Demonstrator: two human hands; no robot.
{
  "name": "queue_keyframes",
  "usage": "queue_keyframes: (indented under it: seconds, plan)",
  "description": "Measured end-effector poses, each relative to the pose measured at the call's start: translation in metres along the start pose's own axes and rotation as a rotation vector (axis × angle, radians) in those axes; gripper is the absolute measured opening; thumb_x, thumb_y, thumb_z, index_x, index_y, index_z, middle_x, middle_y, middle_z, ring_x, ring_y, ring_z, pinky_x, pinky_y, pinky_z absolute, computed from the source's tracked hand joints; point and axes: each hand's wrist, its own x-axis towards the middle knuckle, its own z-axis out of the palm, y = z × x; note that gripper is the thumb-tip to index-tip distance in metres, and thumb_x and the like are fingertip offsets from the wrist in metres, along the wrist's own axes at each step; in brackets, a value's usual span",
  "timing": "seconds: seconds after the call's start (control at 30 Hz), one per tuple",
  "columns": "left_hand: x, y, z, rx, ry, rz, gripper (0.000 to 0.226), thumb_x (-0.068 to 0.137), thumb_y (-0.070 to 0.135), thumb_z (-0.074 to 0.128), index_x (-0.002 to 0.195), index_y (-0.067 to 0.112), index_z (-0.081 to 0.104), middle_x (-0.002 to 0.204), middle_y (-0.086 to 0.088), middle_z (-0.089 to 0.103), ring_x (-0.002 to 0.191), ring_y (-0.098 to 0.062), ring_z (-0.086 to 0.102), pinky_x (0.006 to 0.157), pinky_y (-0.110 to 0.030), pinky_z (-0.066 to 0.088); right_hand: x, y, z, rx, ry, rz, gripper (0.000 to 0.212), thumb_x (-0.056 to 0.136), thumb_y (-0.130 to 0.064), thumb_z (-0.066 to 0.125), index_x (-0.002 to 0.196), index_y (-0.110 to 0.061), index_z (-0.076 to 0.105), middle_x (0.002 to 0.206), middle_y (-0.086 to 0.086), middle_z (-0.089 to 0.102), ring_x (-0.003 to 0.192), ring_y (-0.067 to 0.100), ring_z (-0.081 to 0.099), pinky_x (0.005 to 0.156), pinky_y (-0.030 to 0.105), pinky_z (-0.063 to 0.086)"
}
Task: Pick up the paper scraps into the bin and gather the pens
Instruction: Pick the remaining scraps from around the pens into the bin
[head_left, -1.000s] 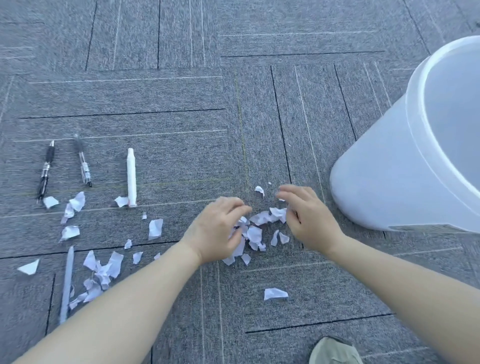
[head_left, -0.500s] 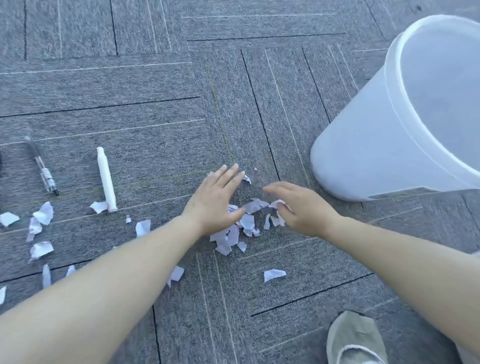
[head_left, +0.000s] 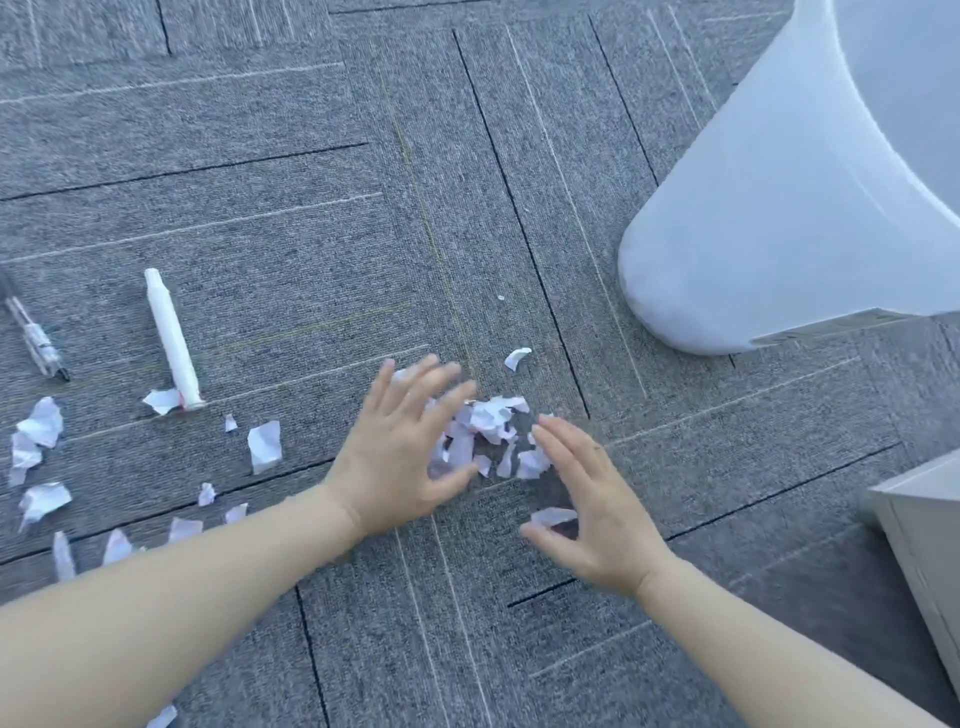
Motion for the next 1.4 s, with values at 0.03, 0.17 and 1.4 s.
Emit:
queue_keyframes:
  seconds: [0.03,0.17,1.4]
  plan:
    - [-0.005,0.001,0.003,0.085,-0.062,-0.087,0.095,0.076,0.073,0.042,0.151,0.020,0.016,0.158,-0.009,0.014,0.147,-0.027,0.004,0.117,-0.052,0.008,-0.006,0.000,0.007,-0.091,-0.002,-0.025,0.092,0.081,-0.061,0.059,0.151,-0.015,0.021,0.159,0.003,0.020,0.148,0.019,0.012,0.119,0.034,0.012]
    - [-0.005,0.007,0.018,0.224,-0.155,-0.198,0.109,0.068,0.088,0.021,0.145,0.028,-0.027,0.156,-0.011,-0.025,0.143,-0.029,-0.024,0.117,-0.051,-0.005,0.004,0.007,0.032,-0.329,0.065,-0.028,0.098,0.085,-0.072,0.044,0.153,-0.013,0.007,0.160,0.015,0.011,0.148,0.029,0.009,0.119,0.045,0.013]
    - [0.172,0.119,-0.171,-0.485,0.684,0.136,0.032,0.086,0.022,0.055,0.059,0.008,0.045,0.047,0.006,0.036,0.048,-0.011,0.031,0.046,-0.021,0.029,0.095,-0.078,-0.201,0.196,0.869,0.056,0.013,0.094,-0.018,0.044,0.081,-0.016,0.048,0.063,0.000,0.057,0.062,0.029,0.052,0.057,0.040,0.040]
